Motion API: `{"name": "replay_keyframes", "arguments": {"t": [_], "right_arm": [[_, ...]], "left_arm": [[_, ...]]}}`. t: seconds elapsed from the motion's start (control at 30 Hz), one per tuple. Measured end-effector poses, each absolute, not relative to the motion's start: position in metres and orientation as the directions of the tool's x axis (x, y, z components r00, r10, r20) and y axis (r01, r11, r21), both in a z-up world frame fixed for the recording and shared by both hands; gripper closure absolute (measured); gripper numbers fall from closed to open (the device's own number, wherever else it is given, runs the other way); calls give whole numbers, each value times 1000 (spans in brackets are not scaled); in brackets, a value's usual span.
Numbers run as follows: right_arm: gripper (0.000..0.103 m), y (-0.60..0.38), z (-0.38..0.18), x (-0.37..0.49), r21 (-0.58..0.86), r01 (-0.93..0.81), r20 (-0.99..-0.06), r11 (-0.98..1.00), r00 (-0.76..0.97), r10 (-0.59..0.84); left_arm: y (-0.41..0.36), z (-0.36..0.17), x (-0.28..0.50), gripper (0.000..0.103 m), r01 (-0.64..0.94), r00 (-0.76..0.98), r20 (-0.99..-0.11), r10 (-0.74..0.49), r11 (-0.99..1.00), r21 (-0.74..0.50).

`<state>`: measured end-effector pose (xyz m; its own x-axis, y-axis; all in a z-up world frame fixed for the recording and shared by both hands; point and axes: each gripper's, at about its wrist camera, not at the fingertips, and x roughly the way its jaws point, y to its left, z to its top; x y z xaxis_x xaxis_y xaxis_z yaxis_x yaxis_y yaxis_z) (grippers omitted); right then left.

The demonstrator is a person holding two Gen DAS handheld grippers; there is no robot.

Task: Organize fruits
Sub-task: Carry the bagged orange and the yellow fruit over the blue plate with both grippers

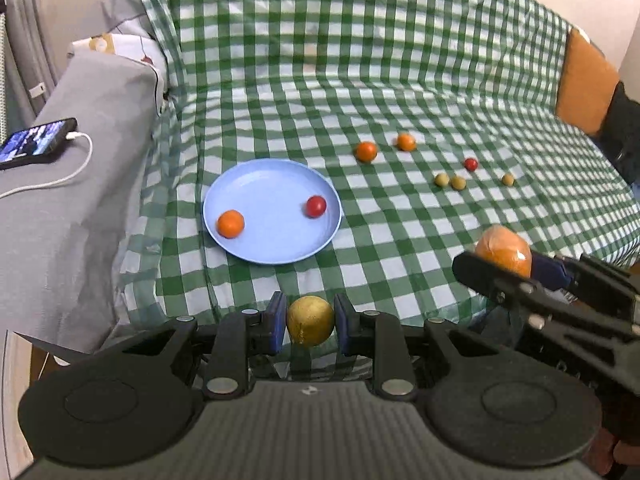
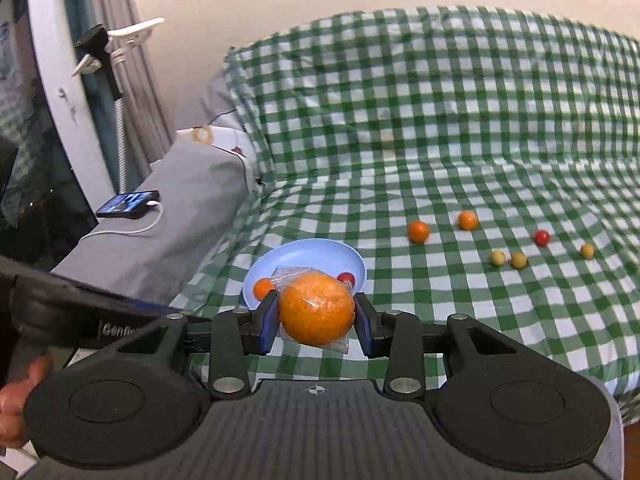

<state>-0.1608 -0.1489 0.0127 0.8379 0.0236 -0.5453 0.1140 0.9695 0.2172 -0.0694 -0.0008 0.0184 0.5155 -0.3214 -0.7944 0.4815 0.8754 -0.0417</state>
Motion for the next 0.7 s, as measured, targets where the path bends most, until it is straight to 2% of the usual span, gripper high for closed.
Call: {"name": "replay_keyframes", "arguments": {"t": [0.5,0.7], "right_arm": [[63,-131,25,-180,190,61,-505,980,862,44],[63,-133,24,-181,180,65,-517,982,855,39]], "left_arm": [[11,37,-95,75,476,568,-748,-342,879,-41],[9,34,-96,75,492,558,-744,-369,868,-62]]}}
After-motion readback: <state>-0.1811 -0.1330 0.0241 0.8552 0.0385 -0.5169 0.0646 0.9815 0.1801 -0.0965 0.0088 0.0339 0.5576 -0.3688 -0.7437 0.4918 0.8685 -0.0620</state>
